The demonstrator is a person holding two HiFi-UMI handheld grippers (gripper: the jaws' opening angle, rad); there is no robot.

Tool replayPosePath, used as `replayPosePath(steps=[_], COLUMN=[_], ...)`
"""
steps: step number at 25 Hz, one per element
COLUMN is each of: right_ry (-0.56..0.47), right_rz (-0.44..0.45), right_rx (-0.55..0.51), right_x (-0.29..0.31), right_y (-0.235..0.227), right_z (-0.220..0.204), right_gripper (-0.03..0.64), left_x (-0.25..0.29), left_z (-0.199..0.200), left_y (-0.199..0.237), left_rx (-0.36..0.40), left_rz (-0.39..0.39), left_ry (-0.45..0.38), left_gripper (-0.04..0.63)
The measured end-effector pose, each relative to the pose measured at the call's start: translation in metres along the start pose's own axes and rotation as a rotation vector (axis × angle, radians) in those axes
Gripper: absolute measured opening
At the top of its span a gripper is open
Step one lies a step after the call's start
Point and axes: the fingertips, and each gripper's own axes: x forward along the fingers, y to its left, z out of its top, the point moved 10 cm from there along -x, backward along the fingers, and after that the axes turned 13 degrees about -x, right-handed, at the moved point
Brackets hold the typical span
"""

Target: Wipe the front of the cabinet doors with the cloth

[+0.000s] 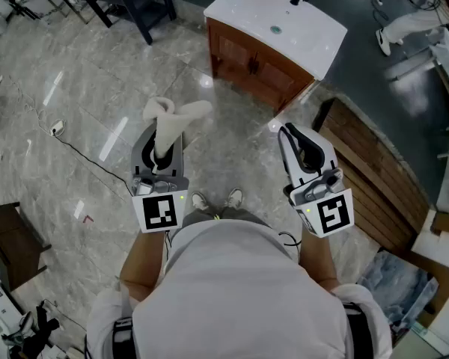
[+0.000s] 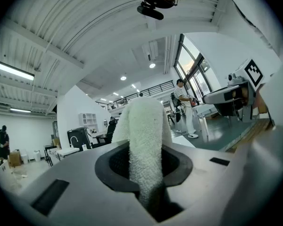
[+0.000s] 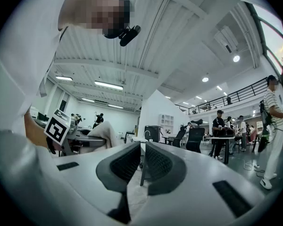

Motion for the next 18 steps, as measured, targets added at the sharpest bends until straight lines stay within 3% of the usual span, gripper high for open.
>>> replayPosePath(steps=[7,13,18], right_ry=[-0.011,-0.031,-0.028], right_rz=[0.003,0.027,0.063], right_rx=[0.039,0.061,0.077], right_x=[-0.001,-0.005,0.011], right_y=[-0.013,-0.029,-0.027], right_z=[-0.014,-0.036,-0.043], right_gripper=[0.058,0.058,0.058], left_x=[0.009,0.021,0.031], left_z=[-0.005,-0.006,-0.011], left_y=[-0.009,-0.024,-0.017], left_rx=[0.01,0.077,0.061], left_rz=[0.015,0.033,0.053], left_ry=[0.014,0.018,0.019], left_gripper=[0.092,0.092,0.092])
